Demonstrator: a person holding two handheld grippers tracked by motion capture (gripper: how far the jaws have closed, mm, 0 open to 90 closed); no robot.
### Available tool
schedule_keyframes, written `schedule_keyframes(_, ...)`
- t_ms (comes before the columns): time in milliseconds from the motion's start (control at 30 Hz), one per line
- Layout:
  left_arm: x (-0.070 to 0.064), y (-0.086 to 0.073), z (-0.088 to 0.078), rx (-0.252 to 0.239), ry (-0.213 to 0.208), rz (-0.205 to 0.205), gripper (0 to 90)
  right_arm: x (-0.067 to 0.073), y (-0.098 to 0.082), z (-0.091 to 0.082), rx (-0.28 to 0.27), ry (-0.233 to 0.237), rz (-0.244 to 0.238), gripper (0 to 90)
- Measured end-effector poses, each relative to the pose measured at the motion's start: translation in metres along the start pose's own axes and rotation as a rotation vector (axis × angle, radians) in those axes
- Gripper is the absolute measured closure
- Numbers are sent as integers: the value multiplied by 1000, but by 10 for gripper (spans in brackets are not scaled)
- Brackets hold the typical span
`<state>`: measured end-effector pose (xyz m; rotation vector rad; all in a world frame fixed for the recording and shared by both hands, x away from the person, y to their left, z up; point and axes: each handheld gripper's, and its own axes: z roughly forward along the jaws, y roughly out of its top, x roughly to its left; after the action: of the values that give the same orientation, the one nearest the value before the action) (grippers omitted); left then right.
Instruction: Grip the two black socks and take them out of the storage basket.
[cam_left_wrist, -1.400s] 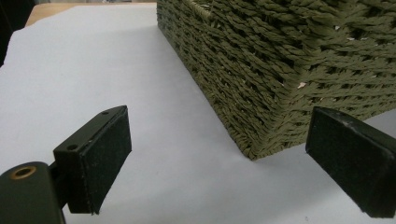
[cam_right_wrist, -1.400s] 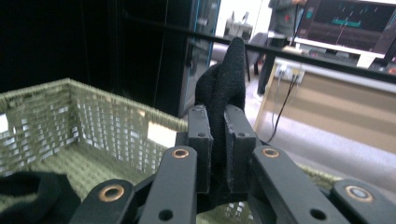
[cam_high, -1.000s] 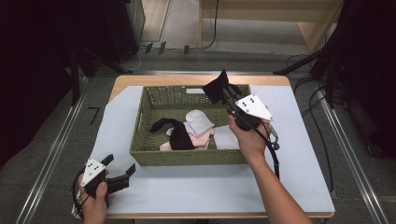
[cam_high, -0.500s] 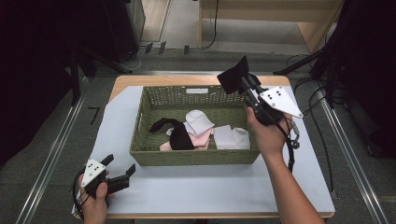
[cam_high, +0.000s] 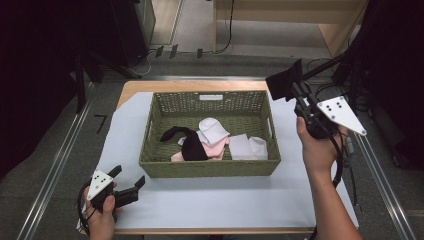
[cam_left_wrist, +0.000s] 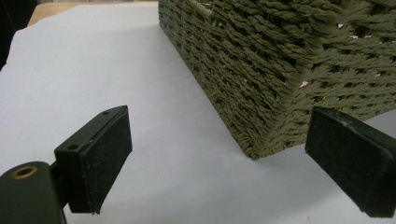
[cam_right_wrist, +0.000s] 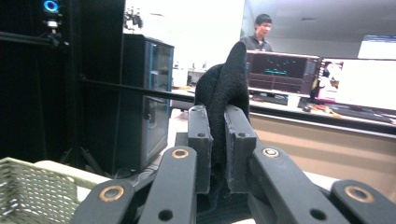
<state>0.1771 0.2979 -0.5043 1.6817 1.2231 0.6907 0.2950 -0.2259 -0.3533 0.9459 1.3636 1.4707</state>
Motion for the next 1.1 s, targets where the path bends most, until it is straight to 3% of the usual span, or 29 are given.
schedule_keyframes(233, 0, 0, 1, 7, 7, 3, 83, -22, -20, -18, 53, -43, -1, 837)
schedule_keyframes(400, 0, 0, 0, 10, 8, 3, 83, -27, -39, -20, 108, -52, 16, 837)
schedule_keyframes(567, 0, 0, 0, 9, 7, 2, 83, -30, -74, -18, 210, -64, 37, 837)
schedule_keyframes(667, 0, 0, 0, 9, 4, 0, 83, -32, -84, -17, 244, -72, 40, 836)
schedule_keyframes(767, 0, 0, 0, 7, 3, -1, 83, -37, -100, -14, 306, -104, 81, 800)
schedule_keyframes(933, 0, 0, 0, 10, 6, 1, 83, -38, -98, -14, 304, -110, 167, 692)
schedule_keyframes(1100, 0, 1, 1, 12, 8, 3, 83, -27, -83, -11, 300, -81, 158, 687)
